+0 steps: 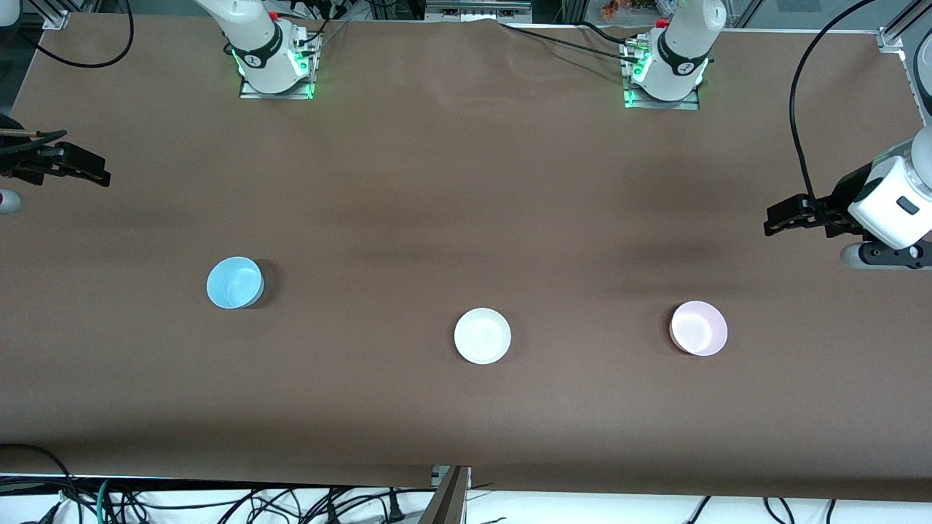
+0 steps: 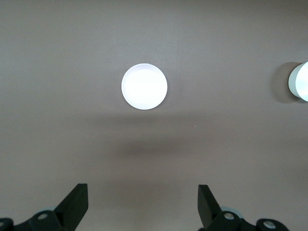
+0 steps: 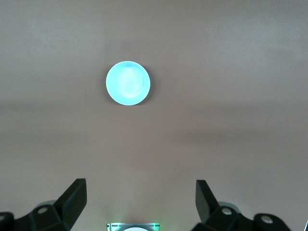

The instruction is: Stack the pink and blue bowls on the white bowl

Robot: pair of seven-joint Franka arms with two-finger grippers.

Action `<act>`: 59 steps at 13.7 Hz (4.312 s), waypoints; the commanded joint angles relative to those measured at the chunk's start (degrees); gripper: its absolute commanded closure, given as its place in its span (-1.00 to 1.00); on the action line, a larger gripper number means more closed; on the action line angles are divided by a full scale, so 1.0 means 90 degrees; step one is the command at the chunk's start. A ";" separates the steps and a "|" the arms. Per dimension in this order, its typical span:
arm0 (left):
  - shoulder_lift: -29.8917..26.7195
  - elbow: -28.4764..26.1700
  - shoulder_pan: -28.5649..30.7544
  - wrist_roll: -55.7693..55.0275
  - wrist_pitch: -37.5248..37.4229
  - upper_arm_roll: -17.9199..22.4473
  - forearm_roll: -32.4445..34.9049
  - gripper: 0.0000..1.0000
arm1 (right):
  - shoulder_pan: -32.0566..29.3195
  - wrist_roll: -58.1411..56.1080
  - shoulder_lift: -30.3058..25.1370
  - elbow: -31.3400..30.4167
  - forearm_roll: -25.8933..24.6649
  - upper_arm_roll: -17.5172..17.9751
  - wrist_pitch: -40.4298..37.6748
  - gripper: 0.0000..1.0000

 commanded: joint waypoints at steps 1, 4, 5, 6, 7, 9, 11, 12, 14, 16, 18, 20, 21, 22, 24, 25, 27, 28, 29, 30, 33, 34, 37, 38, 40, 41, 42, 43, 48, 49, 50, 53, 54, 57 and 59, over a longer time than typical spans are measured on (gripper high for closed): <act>0.0026 0.0092 -0.0013 0.0000 0.0036 -0.0025 0.0126 -1.00 | -0.0054 0.0028 -0.0045 -0.0028 0.0097 0.0035 -0.0070 -1.00; 0.0094 0.0122 -0.0013 0.0009 0.0055 -0.0035 0.0097 -1.00 | -0.0063 0.0018 -0.0044 -0.0028 0.0097 0.0035 -0.0070 -1.00; 0.0123 0.0160 -0.0013 0.0019 0.0084 -0.0035 0.0097 -1.00 | -0.0054 0.0028 -0.0054 -0.0028 0.0097 0.0035 -0.0070 -1.00; 0.0143 0.0277 -0.0013 0.0038 0.0104 -0.0035 0.0097 -1.00 | -0.0054 0.0028 -0.0045 -0.0028 0.0097 0.0035 -0.0060 -1.00; 0.0201 0.0355 -0.0013 0.0058 0.0104 -0.0035 0.0097 -1.00 | -0.0063 0.0028 -0.0044 -0.0028 0.0107 0.0035 -0.0070 -1.00; 0.0221 0.0434 0.0045 0.0068 0.0095 -0.0035 0.0087 -1.00 | -0.0054 0.0047 -0.0044 -0.0028 0.0107 0.0035 -0.0070 -1.00; 0.0231 0.0434 0.0036 0.0058 0.0094 -0.0035 0.0097 -1.00 | -0.0034 0.0047 -0.0044 -0.0038 0.0107 0.0045 -0.0080 -1.00; 0.0222 0.0434 0.0045 0.0068 0.0094 -0.0035 0.0116 -1.00 | -0.0034 0.0047 -0.0035 -0.0038 0.0107 0.0045 -0.0070 -1.00; 0.0231 0.0434 0.0036 0.0049 0.0095 -0.0035 0.0087 -1.00 | -0.0034 0.0047 0.0053 -0.0038 0.0107 0.0045 -0.0070 -1.00; 0.0231 0.0425 0.0026 0.0068 0.0104 -0.0035 0.0097 -1.00 | -0.0034 0.0047 0.0102 -0.0038 0.0107 0.0045 -0.0041 -1.00; 0.0270 0.0415 0.0055 0.0087 0.0124 -0.0035 0.0116 -1.00 | -0.0024 0.0047 0.0151 -0.0048 0.0107 0.0045 -0.0050 -1.00; 0.0290 0.0347 0.0191 0.0097 0.0269 -0.0035 0.0116 -1.00 | -0.0044 0.0048 0.0199 -0.0038 0.0107 0.0045 -0.0070 -1.00; 0.0290 0.0250 0.0211 0.0097 0.0435 -0.0035 0.0107 -1.00 | -0.0044 0.0038 0.0200 -0.0048 0.0107 0.0045 -0.0089 -1.00; 0.0319 0.0200 0.0212 0.0097 0.0456 -0.0035 0.0107 -1.00 | -0.0044 0.0009 0.0200 -0.0048 0.0107 0.0045 -0.0109 -1.00; 0.0378 0.0200 0.0221 0.0097 0.0543 -0.0035 0.0116 -1.00 | -0.0044 0.0047 0.0209 -0.0038 0.0107 0.0045 -0.0061 -1.00; 0.0387 0.0200 0.0241 0.0097 0.0573 -0.0035 0.0116 -1.00 | -0.0054 0.0028 0.0209 -0.0038 0.0107 0.0045 -0.0080 -1.00; 0.0426 0.0190 0.0241 0.0097 0.0583 -0.0025 0.0126 -1.00 | -0.0083 0.0028 0.0297 -0.0048 0.0087 0.0035 -0.0099 -1.00; 0.0484 0.0190 0.0250 0.0097 0.0583 -0.0025 0.0116 -1.00 | -0.0141 0.0037 0.0355 -0.0048 0.0097 0.0006 -0.0090 -1.00; 0.0524 0.0190 0.0241 0.0097 0.0583 -0.0025 0.0126 -1.00 | -0.0209 0.0028 0.0482 -0.0038 0.0097 -0.0004 -0.0070 -1.00; 0.0582 0.0190 0.0250 0.0097 0.0641 -0.0025 0.0126 -1.00 | -0.0297 0.0028 0.0551 -0.0048 0.0107 -0.0004 -0.0002 -1.00; 0.0719 0.0122 0.0251 0.0097 0.0894 -0.0016 0.0184 -1.00 | -0.0376 -0.0099 0.1096 -0.0058 0.0107 -0.0004 0.0484 -1.00; 0.0787 0.0093 0.0251 0.0097 0.0953 -0.0025 0.0310 -1.00 | -0.0376 -0.0099 0.1330 -0.0077 0.0107 -0.0004 0.0641 -1.00; 0.1022 0.0083 0.0241 0.0097 0.1120 -0.0025 0.0448 -1.00 | -0.0337 -0.0148 0.2043 -0.0213 0.0117 0.0006 0.1480 -1.00; 0.1080 0.0083 0.0241 0.0097 0.1120 -0.0035 0.0448 -1.00 | -0.0337 -0.0148 0.2132 -0.0349 0.0126 0.0015 0.1753 -1.00; 0.1207 0.0083 0.0241 0.0097 0.1227 -0.0035 0.0439 -1.00 | -0.0337 -0.0158 0.2182 -0.0856 0.0126 0.0045 0.2426 -1.00; 0.1256 0.0083 0.0250 0.0097 0.1247 -0.0035 0.0439 -1.00 | -0.0337 -0.0158 0.2192 -0.1149 0.0136 0.0045 0.2865 -1.00; 0.1334 0.0083 0.0260 0.0097 0.1324 -0.0035 0.0439 -1.00 | -0.0337 -0.0167 0.2211 -0.1403 0.0243 0.0045 0.3256 -1.00; 0.1383 0.0005 0.0260 0.0097 0.1431 -0.0035 0.0439 -1.00 | -0.0347 -0.0168 0.2269 -0.1599 0.0369 0.0045 0.3531 -1.00; 0.1403 -0.0824 0.0425 0.0721 0.2757 -0.0035 0.0458 -1.00 | -0.0453 -0.0528 0.2582 -0.1845 0.1052 0.0045 0.4070 -1.00; 0.1451 -0.0980 0.0446 0.0742 0.3050 -0.0035 0.0458 -1.00 | -0.0464 -0.0597 0.2670 -0.1845 0.1180 0.0045 0.4138 -1.00; 0.1500 -0.1117 0.0446 0.0761 0.3305 -0.0025 0.0458 -1.00 | -0.0473 -0.0675 0.2719 -0.1874 0.1229 0.0045 0.4236 -1.00; 0.1724 -0.1498 0.0504 0.0878 0.4164 -0.0016 0.0458 -1.00 | -0.0493 -0.0909 0.2778 -0.2215 0.1240 0.0045 0.4869 -1.00; 0.1832 -0.1586 0.0533 0.0888 0.4437 -0.0016 0.0516 -1.00 | -0.0493 -0.0948 0.2778 -0.2284 0.1240 0.0045 0.4987 -0.99; 0.2076 -0.1918 0.0640 0.0879 0.5190 -0.0025 0.0878 -1.00 | -0.0493 -0.0949 0.2817 -0.2304 0.1250 0.0054 0.5008 -0.82; 0.2193 -0.2007 0.0690 0.0879 0.5454 -0.0025 0.0878 -0.98 | -0.0493 -0.0988 0.2914 -0.2314 0.1531 0.0054 0.5095 -0.81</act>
